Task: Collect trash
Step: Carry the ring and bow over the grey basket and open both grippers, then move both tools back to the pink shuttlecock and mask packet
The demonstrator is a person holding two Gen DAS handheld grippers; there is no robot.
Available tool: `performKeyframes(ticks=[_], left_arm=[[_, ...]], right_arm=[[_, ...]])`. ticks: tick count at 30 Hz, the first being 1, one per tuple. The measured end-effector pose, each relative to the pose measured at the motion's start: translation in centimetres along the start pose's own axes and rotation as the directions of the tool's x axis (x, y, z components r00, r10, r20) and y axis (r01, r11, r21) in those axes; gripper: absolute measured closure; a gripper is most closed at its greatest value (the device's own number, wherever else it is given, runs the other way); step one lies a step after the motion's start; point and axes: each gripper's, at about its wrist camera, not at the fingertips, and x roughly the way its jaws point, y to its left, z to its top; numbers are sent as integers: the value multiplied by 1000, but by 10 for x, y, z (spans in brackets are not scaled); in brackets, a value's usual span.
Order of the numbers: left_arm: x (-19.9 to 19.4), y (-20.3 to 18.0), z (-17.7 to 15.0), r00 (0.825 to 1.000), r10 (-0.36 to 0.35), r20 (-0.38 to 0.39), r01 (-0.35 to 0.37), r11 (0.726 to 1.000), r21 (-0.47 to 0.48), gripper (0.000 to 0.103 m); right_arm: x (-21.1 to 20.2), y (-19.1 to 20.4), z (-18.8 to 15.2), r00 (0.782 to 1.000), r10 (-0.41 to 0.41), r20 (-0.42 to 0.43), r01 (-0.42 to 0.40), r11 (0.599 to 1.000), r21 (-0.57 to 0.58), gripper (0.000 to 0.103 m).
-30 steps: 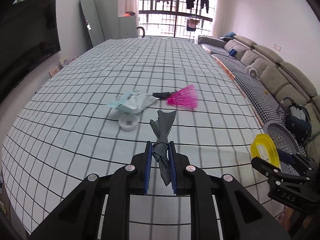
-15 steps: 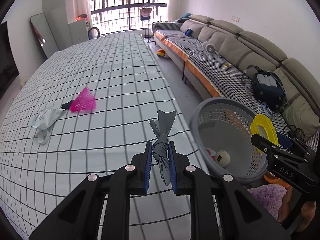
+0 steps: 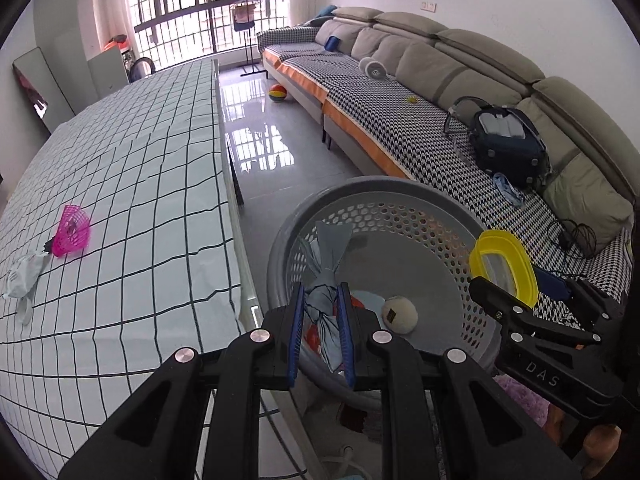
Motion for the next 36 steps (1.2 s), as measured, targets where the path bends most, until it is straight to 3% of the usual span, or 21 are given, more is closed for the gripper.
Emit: performKeyframes(ticks=[3, 6, 11, 12, 16, 36], left_arm=[[5, -4, 0, 1000, -1, -13, 1, 1000, 3, 85], [7, -6, -2, 1000, 11, -20, -11, 1000, 11, 79], [5, -8, -2, 1000, 31, -5, -31, 999, 14, 47], [3, -8, -2, 999, 34, 3, -34, 999, 14, 45], [-1, -6, -2, 999, 34, 12, -35, 999, 9, 44], [-27, 23, -9, 995, 52, 79, -46, 996, -82, 14]], right_arm=[[4, 0, 1, 1000, 15, 0, -15, 1000, -3, 34], [8, 1, 0, 1000, 12, -4, -12, 1000, -16, 33], [6, -1, -1, 1000, 18, 8, -18, 1000, -5, 29], [5, -2, -1, 1000, 17, 11, -17, 1000, -2, 29], [3, -2, -1, 1000, 14, 13, -14, 1000, 6, 28], [-18, 24, -9, 999, 31, 43, -30, 999, -10, 28]])
